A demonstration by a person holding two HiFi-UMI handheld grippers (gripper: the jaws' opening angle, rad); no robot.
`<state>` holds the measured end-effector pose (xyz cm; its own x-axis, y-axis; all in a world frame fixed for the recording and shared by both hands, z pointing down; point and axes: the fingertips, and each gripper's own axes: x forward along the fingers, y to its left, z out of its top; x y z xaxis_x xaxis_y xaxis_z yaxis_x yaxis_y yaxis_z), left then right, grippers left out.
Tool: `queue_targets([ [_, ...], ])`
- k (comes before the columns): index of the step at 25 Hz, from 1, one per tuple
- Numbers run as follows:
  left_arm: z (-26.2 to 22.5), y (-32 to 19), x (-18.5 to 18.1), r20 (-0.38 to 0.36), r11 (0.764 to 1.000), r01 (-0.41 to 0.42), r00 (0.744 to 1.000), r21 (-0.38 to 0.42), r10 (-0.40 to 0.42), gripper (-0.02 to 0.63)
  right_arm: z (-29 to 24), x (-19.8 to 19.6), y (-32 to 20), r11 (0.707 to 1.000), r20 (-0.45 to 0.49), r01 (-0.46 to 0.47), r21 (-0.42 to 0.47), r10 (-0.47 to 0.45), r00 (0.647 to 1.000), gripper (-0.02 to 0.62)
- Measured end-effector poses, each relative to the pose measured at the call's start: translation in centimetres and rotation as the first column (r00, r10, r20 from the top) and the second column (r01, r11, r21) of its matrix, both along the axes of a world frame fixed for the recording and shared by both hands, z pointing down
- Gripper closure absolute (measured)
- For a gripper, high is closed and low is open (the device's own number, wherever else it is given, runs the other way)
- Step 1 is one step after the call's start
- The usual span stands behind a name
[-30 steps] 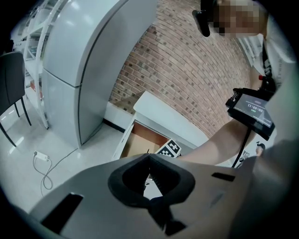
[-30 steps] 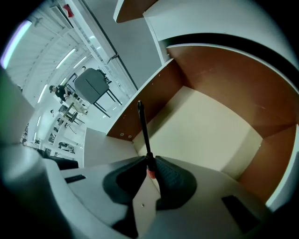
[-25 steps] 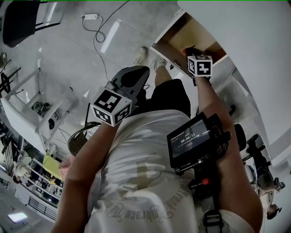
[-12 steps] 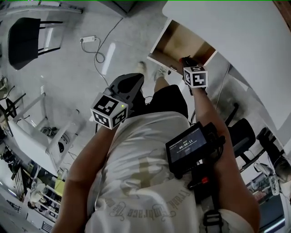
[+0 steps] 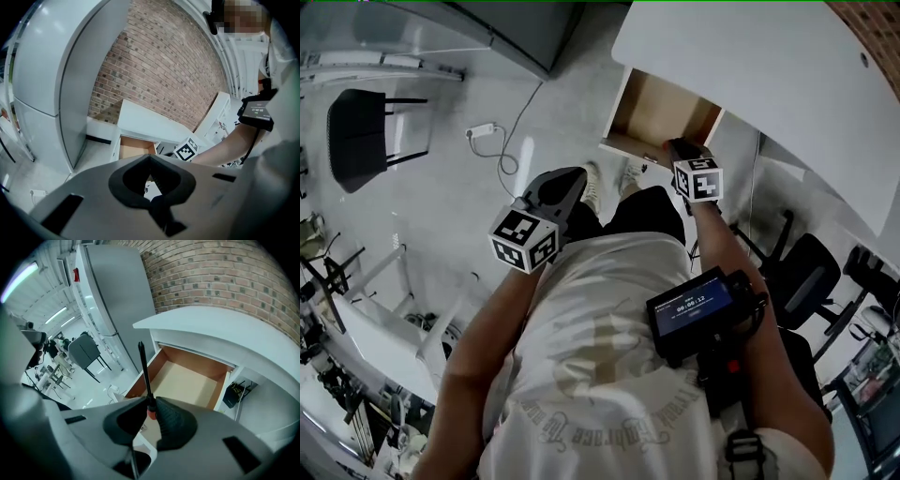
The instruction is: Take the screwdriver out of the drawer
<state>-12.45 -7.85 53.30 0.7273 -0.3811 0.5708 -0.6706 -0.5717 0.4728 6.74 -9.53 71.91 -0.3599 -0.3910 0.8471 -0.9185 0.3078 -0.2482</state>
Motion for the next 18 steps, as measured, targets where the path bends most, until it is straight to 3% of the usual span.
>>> queue_targets([
  [18,-4.8,-0.4,-0.2,-0.050,0.988,-0.116,0.991,0.103,0.121,0.584,-9.5,-1.1,1.2,0.982,0.043,-0.114,0.150,0.109,0.993,0.526],
])
